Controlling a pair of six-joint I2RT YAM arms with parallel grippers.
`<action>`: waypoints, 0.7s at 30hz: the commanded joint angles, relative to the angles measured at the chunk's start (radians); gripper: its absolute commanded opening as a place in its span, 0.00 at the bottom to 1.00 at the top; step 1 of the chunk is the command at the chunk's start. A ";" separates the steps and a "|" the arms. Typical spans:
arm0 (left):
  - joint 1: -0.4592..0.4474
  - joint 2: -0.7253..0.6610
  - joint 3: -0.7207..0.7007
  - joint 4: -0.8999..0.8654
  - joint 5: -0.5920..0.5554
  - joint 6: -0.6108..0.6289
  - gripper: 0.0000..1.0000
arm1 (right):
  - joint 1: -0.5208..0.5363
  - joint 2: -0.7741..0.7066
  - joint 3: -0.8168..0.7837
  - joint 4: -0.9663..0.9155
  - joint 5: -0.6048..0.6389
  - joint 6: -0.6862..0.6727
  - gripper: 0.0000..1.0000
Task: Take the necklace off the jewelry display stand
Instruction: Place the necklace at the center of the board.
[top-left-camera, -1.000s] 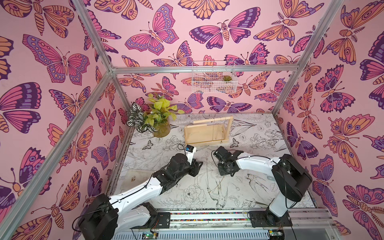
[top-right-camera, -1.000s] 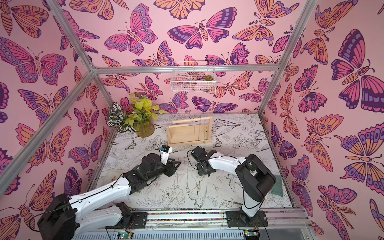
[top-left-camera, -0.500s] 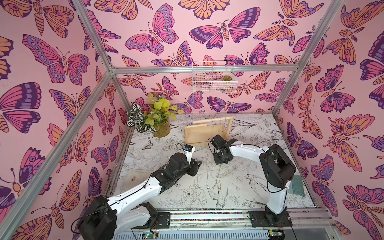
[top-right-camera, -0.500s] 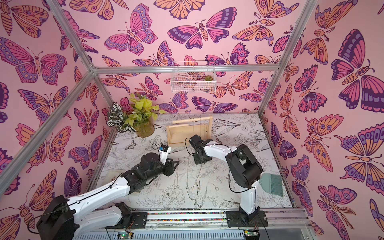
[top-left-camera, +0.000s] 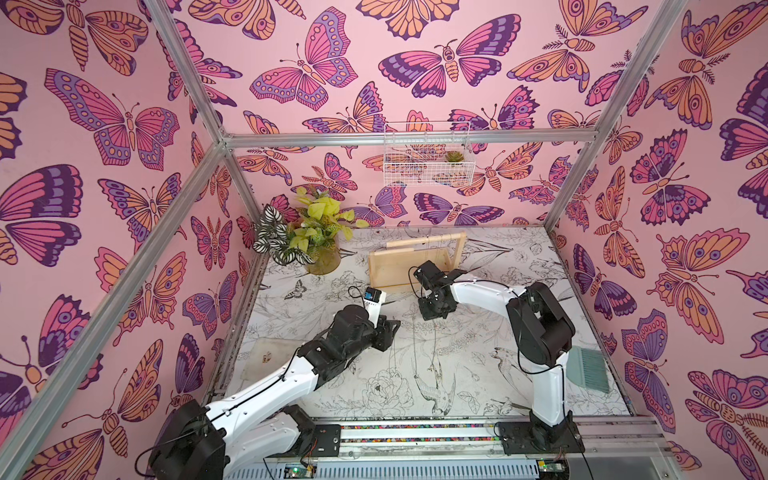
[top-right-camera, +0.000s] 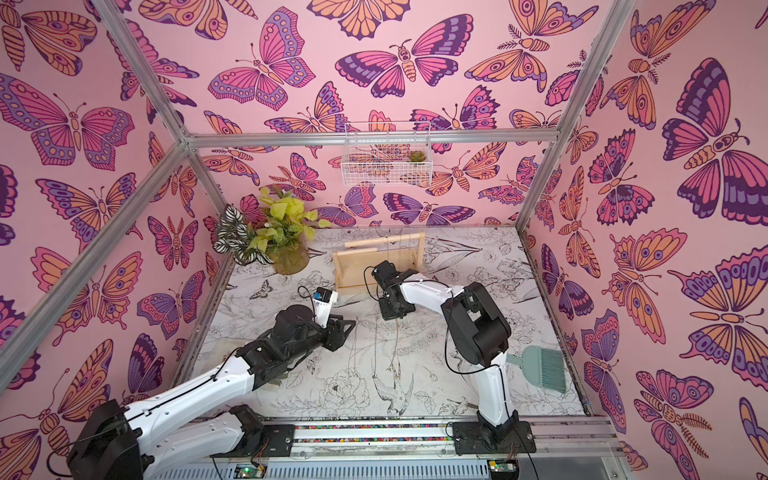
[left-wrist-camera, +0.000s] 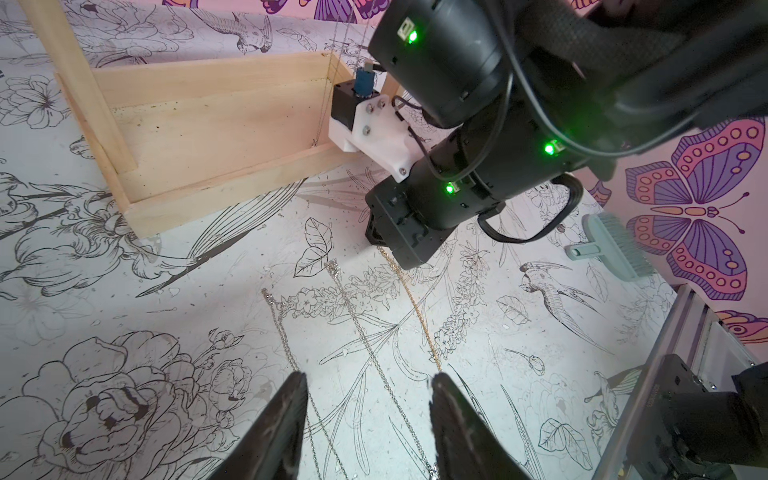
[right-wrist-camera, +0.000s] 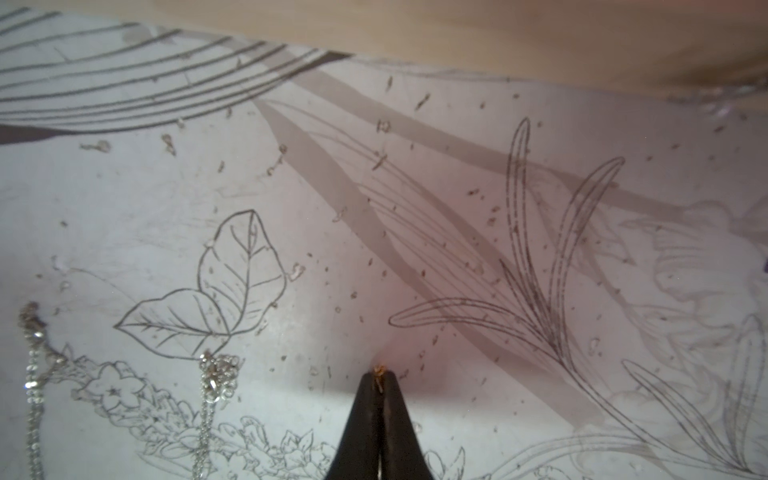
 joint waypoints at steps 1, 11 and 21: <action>0.008 -0.013 -0.004 -0.030 0.007 0.006 0.51 | -0.003 0.023 0.017 -0.036 -0.026 -0.012 0.09; 0.009 -0.013 0.001 -0.031 0.018 0.000 0.51 | 0.008 -0.221 -0.138 0.029 0.027 0.005 0.48; 0.009 -0.015 -0.003 -0.022 0.025 -0.003 0.51 | 0.153 -0.405 -0.395 0.071 0.058 0.119 0.49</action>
